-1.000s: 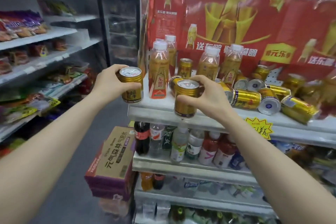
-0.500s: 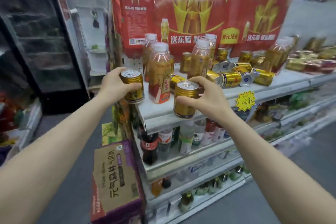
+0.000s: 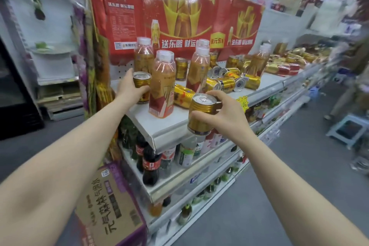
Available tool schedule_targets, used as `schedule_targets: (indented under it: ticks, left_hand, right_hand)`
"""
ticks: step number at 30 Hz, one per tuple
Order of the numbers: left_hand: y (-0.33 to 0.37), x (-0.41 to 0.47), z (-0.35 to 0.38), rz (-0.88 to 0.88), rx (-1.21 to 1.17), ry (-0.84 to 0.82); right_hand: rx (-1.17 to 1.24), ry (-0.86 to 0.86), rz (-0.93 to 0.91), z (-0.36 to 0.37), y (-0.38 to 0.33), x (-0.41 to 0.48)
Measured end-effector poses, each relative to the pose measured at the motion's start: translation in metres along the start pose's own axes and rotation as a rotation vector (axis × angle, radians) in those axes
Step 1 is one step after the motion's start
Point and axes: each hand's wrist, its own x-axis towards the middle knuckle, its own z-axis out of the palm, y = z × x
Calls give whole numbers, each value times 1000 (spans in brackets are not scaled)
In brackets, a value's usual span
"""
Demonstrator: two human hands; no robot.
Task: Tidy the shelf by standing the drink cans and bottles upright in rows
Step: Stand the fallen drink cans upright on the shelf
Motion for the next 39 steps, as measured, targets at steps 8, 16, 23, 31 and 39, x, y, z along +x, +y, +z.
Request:
schedule_targets:
  ticks: [8,16,23,31,39]
  left_hand:
    - [7,-36,14,204,-77,-59]
    - [6,-40,17,131,-46,-54]
    - [-5,-56,-25,105,-51,42]
    - [-11,-62,-49,49,-61,96]
    - [-10,-65,-55,32,-10,118]
  right_hand:
    - [-10,15,-5,15,-5,10]
    - [3,-6,-7,23,-3,13]
    - [37,-12,-30,47,-15,38]
    - [-5,-67,-72,96,-18,63]
    - [-129,-95,-155,84,-27,94]
